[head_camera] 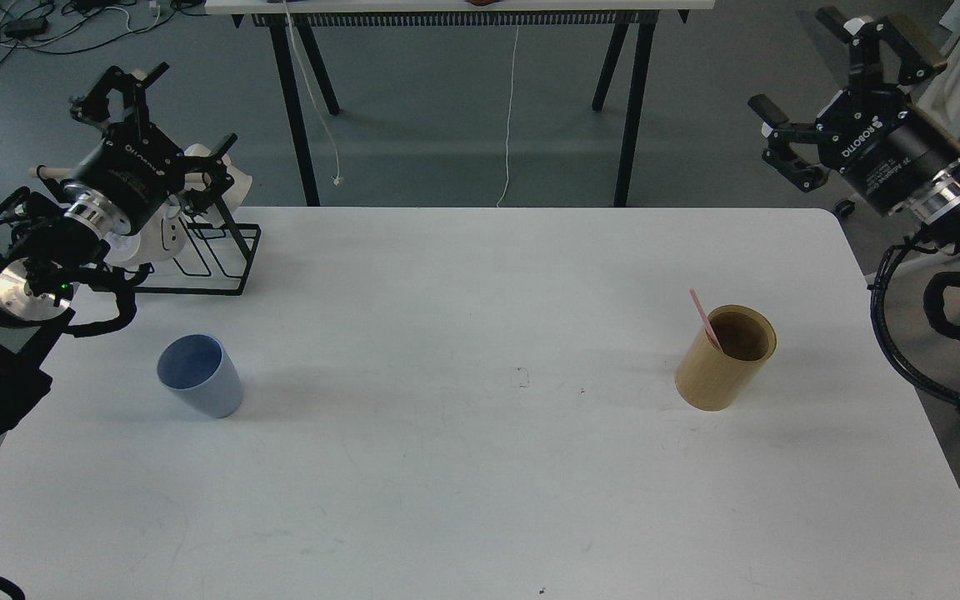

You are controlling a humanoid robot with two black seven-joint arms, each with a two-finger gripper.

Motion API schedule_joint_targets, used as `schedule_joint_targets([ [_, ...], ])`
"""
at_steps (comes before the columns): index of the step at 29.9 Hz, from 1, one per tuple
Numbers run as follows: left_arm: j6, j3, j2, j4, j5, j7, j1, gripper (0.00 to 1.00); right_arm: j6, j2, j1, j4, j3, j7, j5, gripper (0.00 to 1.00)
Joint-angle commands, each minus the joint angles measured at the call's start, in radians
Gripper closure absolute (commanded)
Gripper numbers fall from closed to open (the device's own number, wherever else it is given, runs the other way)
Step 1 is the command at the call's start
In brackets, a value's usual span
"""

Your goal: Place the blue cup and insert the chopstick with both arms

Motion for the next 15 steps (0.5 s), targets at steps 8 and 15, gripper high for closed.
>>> schedule_joint_targets([
  [8,0.0,0.012,0.002,-0.005,0.011,-0.037,-0.024,0.0,0.0,-0.001,-0.003,-0.002,0.001,0.0,0.0,0.01],
  [15,0.0,-0.05,-0.013,-0.011,0.002,-0.198,-0.052,0.0,0.0,-0.001,-0.005,0.0,0.004,0.0,0.0,0.01],
])
